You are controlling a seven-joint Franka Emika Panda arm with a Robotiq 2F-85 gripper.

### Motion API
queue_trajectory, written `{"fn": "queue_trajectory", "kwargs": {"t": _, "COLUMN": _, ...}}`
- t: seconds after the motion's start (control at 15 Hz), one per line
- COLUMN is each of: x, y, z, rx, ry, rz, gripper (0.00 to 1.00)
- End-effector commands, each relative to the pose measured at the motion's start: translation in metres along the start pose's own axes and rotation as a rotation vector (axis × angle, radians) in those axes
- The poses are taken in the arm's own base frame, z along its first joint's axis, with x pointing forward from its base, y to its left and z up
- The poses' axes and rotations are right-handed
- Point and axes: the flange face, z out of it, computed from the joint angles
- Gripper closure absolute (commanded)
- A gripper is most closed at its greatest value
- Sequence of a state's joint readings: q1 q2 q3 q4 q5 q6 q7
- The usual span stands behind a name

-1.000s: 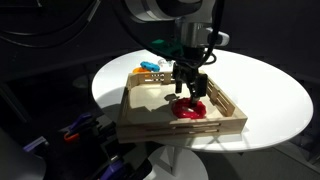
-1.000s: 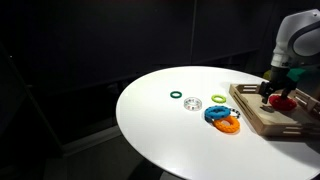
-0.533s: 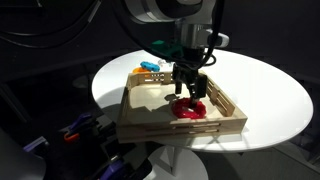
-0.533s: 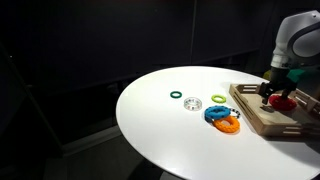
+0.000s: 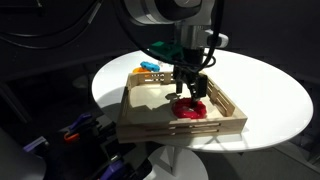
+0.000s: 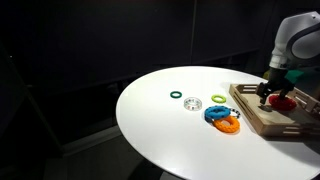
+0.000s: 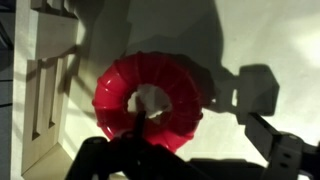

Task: Remove the red ring from the box

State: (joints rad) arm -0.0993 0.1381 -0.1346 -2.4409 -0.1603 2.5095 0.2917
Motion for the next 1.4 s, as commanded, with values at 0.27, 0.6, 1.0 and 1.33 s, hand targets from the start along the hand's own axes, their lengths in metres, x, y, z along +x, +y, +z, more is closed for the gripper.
{"fn": "queue_trajectory", "kwargs": {"t": 0.27, "x": 0.004, "y": -0.002, "z": -0.002, "rx": 0.022, "ry": 0.039, "rz": 0.01, "gripper": 0.27}}
{"fn": "queue_trajectory", "kwargs": {"t": 0.6, "x": 0.004, "y": -0.002, "z": 0.001, "rx": 0.014, "ry": 0.029, "rz": 0.014, "gripper": 0.55}}
{"fn": "queue_trajectory", "kwargs": {"t": 1.0, "x": 0.006, "y": -0.004, "z": -0.011, "rx": 0.013, "ry": 0.023, "rz": 0.016, "gripper": 0.89}}
{"fn": "queue_trajectory", "kwargs": {"t": 1.33, "x": 0.011, "y": -0.009, "z": -0.025, "rx": -0.003, "ry": 0.0, "rz": 0.02, "gripper": 0.9}}
